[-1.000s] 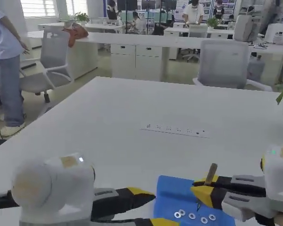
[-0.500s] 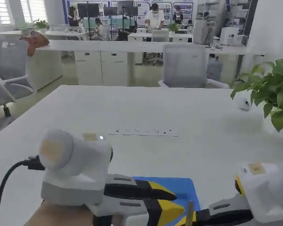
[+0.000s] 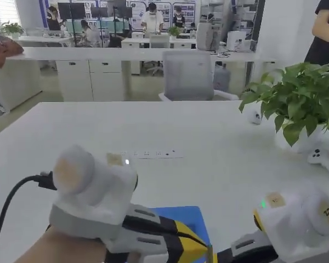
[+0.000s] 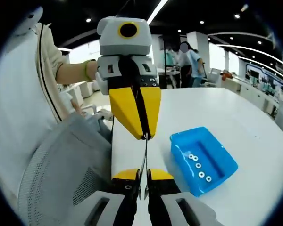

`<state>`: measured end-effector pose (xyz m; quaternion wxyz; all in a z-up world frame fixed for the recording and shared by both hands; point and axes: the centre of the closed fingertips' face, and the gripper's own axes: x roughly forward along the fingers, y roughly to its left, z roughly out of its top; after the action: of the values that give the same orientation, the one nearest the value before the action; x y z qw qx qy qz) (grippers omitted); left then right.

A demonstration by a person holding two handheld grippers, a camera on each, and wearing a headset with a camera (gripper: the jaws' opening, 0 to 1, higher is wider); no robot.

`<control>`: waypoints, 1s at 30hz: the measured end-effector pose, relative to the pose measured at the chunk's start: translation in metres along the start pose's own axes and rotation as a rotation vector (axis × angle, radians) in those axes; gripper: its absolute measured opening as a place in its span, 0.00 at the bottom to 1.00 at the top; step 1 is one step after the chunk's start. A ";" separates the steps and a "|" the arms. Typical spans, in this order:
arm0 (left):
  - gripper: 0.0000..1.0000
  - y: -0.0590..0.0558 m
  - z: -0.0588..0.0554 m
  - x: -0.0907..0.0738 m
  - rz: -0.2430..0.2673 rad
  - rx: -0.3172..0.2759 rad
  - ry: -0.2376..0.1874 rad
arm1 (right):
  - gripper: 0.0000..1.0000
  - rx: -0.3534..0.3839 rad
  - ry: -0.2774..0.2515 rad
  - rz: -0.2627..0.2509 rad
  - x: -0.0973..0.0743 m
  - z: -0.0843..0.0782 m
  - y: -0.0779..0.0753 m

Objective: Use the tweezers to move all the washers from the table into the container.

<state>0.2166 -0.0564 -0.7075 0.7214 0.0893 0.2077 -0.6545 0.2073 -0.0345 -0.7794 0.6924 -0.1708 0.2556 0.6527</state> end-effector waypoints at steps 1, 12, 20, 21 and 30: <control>0.00 -0.001 -0.003 0.001 -0.005 0.010 0.015 | 0.03 -0.012 0.028 0.004 0.002 -0.005 0.001; 0.00 -0.009 -0.072 0.008 0.012 0.041 0.208 | 0.03 -0.152 0.247 -0.003 0.032 -0.052 0.005; 0.00 -0.012 -0.112 0.010 0.059 0.005 0.259 | 0.03 -0.221 0.289 -0.001 0.049 -0.066 0.012; 0.00 -0.011 -0.114 0.009 0.067 -0.005 0.259 | 0.03 -0.219 0.289 -0.001 0.050 -0.066 0.012; 0.00 -0.006 -0.135 -0.006 0.122 -0.079 0.264 | 0.02 -0.231 0.234 -0.015 0.061 -0.068 0.010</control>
<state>0.1858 0.0023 -0.8254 0.7294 0.1586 0.3203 -0.5833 0.1897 -0.0228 -0.8691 0.6385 -0.3260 0.2565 0.6483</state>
